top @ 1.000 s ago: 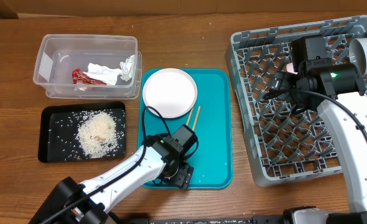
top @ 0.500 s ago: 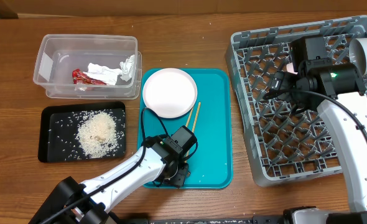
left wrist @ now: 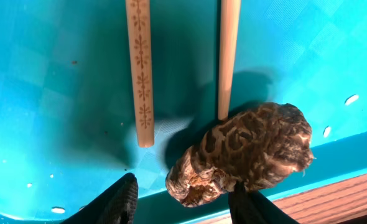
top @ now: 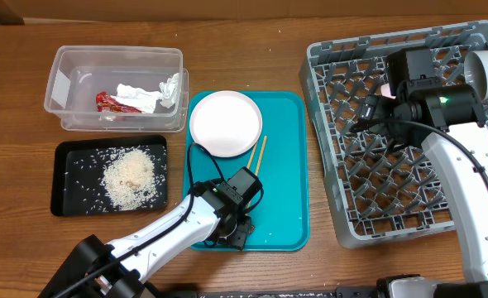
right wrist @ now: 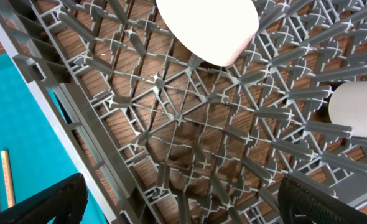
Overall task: Sort waste into correct bins and load items into the dishwasher
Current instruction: 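Reach the left gripper to the brown mushroom and grasp it, then carry the mushroom left and drop it onto the black tray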
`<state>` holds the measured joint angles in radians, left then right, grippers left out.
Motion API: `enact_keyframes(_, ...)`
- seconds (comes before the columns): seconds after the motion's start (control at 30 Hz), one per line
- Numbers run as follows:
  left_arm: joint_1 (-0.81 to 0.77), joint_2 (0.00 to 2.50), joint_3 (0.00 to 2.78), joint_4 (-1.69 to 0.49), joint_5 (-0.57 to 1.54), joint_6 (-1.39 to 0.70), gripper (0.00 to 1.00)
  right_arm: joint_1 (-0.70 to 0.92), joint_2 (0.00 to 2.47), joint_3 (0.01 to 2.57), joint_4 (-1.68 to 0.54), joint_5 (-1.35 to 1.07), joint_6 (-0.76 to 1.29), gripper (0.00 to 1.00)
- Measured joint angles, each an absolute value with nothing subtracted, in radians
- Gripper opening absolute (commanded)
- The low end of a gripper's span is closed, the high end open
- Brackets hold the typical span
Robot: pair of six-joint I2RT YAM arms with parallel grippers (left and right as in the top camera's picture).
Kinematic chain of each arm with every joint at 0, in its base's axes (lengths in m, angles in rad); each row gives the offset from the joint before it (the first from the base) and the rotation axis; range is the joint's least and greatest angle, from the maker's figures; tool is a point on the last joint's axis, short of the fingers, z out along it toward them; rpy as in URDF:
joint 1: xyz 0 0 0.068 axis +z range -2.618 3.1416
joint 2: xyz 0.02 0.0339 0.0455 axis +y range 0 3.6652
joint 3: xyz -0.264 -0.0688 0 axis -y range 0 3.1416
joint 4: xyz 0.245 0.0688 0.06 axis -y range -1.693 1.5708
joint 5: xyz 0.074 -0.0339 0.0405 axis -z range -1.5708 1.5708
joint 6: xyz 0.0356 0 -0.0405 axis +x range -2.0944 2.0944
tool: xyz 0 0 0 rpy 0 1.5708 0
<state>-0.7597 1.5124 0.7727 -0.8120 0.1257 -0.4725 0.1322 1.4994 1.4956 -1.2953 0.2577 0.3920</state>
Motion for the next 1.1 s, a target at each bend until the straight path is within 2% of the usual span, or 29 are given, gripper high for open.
enact_keyframes(0.33,-0.760,1.512,0.761,-0.781,0.129,-0.472,0.42,0.133,1.499,1.496,-1.295,0.257,0.392,1.00)
enact_keyframes(0.43,-0.760,1.512,0.759,-0.776,0.131,-0.472,0.30,0.133,1.499,1.496,-1.295,0.257,0.392,1.00)
enact_keyframes(0.57,-0.760,1.512,0.756,-0.765,0.135,-0.472,0.22,0.133,1.499,1.496,-1.295,0.257,0.392,1.00)
enact_keyframes(0.77,-0.760,1.512,0.752,-0.752,0.143,-0.470,0.04,0.132,1.499,1.496,-1.301,0.257,0.392,1.00)
enact_keyframes(1.1,-0.760,1.512,0.752,-0.754,0.145,-0.472,0.04,0.133,1.499,1.496,-1.303,0.257,0.391,1.00)
